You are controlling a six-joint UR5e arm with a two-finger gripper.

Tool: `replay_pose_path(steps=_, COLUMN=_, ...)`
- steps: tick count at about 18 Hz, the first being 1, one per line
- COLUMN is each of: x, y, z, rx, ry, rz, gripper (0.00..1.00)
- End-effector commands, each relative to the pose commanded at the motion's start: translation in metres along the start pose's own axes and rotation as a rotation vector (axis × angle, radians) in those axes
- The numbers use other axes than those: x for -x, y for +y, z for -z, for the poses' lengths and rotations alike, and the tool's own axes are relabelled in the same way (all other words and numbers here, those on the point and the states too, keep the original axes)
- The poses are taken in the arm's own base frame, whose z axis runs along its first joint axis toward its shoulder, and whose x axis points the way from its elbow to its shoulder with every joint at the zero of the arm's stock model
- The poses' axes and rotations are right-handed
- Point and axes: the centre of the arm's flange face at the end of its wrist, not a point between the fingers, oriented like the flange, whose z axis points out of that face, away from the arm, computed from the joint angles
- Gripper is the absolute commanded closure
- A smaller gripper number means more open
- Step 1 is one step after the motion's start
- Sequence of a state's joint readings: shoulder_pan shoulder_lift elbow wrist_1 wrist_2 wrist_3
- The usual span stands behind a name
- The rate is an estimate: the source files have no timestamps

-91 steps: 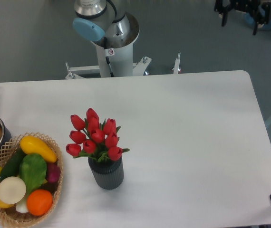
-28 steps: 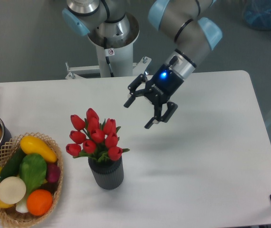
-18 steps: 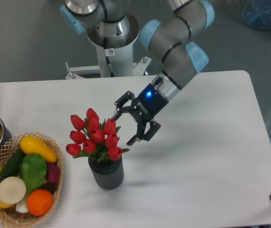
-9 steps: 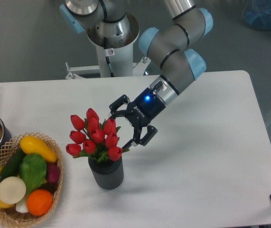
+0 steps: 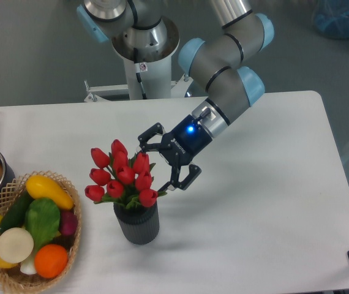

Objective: Pick up the flowers from the vase
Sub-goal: 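Lower the open gripper around the tulip stems just above the vase rim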

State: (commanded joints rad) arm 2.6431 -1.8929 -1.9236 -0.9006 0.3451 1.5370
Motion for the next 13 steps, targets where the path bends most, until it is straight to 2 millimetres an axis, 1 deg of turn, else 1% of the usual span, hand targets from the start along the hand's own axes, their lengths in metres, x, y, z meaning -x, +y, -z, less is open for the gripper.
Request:
replay_pose_path(steps=3, x=0.005, y=0.001, z=-0.003, rx=0.0, ry=0.001, rz=-0.012, gripper=0.0)
replay_pose_path(steps=6, x=0.006, y=-0.003, z=-0.009, rx=0.0, ry=0.01, rz=-0.022, gripper=0.0)
replay_pose_path(steps=10, x=0.012, y=-0.004, z=-0.01, rx=0.0, ry=0.009, rz=-0.039, gripper=0.0)
replay_pose_path(steps=13, x=0.012, y=-0.007, z=-0.016, rx=0.004, ry=0.013, rz=-0.067, gripper=0.0)
